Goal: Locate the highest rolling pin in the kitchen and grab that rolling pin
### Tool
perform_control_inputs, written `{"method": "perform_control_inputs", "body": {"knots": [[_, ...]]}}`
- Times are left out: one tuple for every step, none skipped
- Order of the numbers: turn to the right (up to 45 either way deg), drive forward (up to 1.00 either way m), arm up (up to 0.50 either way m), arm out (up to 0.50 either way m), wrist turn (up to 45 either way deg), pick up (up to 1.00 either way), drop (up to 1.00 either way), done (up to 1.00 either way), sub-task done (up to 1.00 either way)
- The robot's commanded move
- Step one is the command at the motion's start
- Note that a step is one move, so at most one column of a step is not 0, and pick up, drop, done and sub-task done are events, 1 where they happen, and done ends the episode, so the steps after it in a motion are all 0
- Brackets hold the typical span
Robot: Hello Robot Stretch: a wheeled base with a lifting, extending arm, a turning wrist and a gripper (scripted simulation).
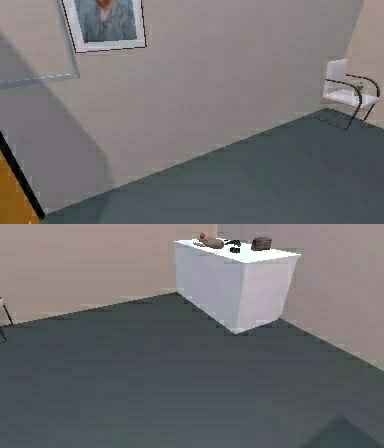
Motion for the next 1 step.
{"method": "perform_control_inputs", "body": {"knots": [[0.0, 0.05, 0.0, 0.0, 0.0, 0.0, 0.0, 0.0, 0.0]]}}
